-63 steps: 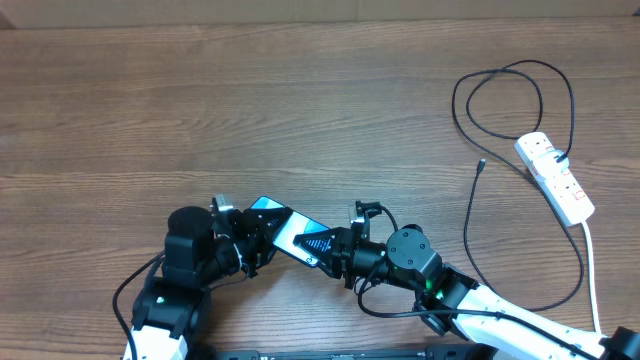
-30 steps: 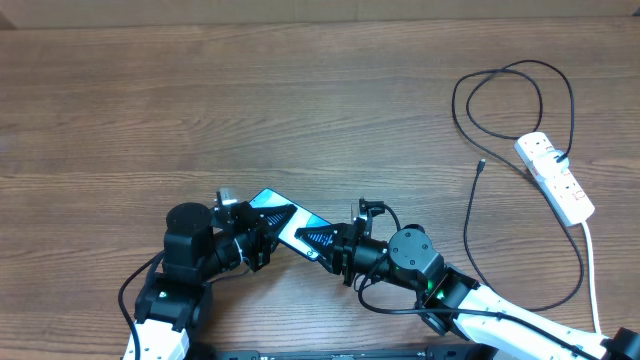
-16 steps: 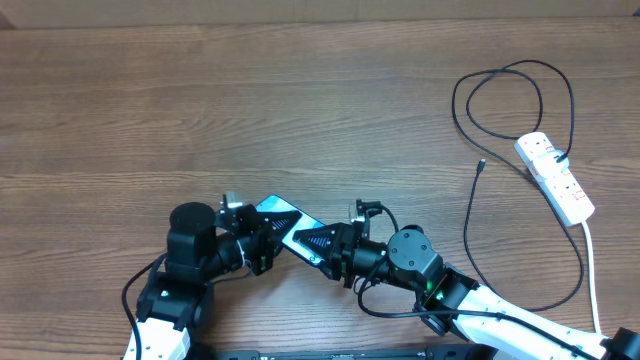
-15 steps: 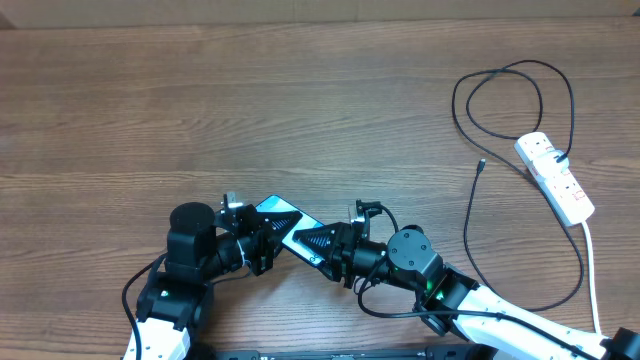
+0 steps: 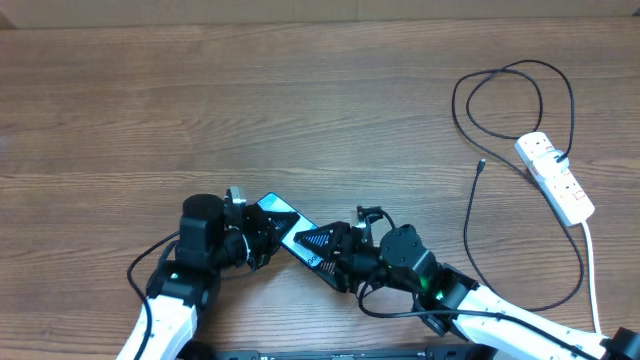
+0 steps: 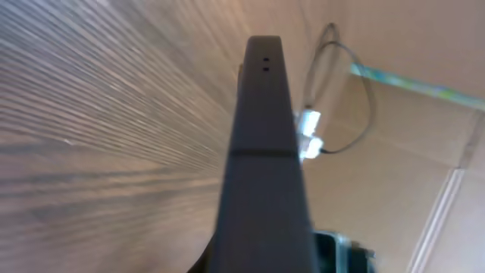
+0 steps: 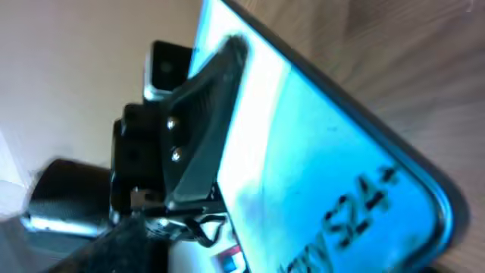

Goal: Plug charger to phone and switch on socket

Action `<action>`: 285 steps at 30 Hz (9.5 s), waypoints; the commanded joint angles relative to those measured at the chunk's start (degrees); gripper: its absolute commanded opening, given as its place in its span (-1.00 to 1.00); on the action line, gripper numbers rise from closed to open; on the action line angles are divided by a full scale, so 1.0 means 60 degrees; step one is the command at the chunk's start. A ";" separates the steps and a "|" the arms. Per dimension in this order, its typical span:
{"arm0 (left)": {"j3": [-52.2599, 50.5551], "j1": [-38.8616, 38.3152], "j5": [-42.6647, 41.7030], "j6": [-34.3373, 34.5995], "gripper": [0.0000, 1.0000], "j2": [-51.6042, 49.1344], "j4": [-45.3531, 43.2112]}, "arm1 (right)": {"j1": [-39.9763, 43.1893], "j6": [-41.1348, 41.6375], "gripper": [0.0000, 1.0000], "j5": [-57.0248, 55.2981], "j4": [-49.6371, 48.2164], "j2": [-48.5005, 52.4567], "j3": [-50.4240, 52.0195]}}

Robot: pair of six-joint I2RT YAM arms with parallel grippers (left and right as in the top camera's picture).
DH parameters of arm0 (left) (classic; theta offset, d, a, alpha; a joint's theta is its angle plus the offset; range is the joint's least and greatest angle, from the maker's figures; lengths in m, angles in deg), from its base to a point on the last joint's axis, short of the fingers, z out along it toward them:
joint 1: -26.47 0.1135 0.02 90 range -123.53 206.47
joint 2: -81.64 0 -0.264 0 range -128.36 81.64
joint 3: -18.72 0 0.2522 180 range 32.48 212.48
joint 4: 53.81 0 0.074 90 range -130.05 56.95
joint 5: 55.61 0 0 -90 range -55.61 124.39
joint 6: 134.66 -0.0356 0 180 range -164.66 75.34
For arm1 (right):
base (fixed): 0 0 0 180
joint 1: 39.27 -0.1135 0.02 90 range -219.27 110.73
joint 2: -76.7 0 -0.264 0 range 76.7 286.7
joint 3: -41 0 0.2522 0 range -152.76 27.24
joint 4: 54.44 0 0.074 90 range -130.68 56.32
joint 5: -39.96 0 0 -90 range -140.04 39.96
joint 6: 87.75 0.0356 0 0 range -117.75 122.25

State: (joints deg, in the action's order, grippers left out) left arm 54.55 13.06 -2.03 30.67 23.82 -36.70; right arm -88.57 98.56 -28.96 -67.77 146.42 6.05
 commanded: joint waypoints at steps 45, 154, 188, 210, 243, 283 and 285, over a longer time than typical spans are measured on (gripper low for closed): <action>0.0036 0.0466 -0.1078 -0.2688 -0.92 -0.1446 -0.0288 | 0.8980 -1.2856 0.89 -0.4758 0.0721 0.3085 -0.0554; 0.0036 0.1730 -0.4481 -0.0477 -0.91 -0.1446 -0.8419 | 0.4710 -1.4134 -0.92 0.7949 0.6706 -0.1832 -0.1351; 0.0036 0.1730 -0.4583 -0.0484 -0.92 -0.1446 -0.8415 | 0.3446 -1.2539 -0.92 0.5133 0.4218 -0.1625 -0.1355; 0.0036 0.1730 -0.4586 -0.0481 -0.91 -0.1446 -0.8382 | 0.2958 -1.2469 -0.92 0.4397 0.4051 -0.1577 -0.1355; 0.0036 0.1734 -0.4401 -0.0565 -0.92 -0.1453 -0.8378 | 0.2958 -1.2265 -0.92 0.5184 0.4299 -0.1581 -0.1355; 0.0036 0.1734 -0.4597 -0.0583 -0.92 -0.1468 -0.8317 | 0.2958 -1.2262 -0.92 0.5169 0.3996 -0.1577 -0.1355; 0.0036 0.1734 -0.4626 -0.0583 -0.91 -0.1468 -0.8317 | 0.2958 -1.2262 -0.92 0.5169 0.4011 -0.1577 -0.1355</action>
State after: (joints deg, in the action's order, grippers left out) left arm 54.22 23.46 -28.87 27.42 14.96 -85.96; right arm -70.49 24.75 2.05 -43.42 136.93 -1.99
